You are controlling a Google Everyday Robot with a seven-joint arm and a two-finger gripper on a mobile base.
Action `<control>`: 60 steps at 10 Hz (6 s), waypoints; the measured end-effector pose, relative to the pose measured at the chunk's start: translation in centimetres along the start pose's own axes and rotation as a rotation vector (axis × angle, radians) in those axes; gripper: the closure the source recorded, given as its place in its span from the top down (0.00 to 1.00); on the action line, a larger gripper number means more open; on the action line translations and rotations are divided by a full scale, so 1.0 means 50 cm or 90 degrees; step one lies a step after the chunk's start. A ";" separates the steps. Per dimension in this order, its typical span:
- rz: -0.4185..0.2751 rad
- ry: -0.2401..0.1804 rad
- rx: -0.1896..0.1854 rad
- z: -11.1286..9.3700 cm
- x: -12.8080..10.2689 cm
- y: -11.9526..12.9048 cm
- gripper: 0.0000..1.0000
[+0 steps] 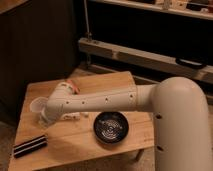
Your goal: Move the arm in a circular motion
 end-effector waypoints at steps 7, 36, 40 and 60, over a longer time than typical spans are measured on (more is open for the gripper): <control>0.000 0.000 0.000 0.000 0.000 0.000 0.04; 0.049 0.056 -0.133 -0.293 -0.022 0.316 0.04; 0.061 0.044 -0.169 -0.369 -0.141 0.216 0.04; -0.091 0.086 -0.084 -0.240 0.126 0.285 0.04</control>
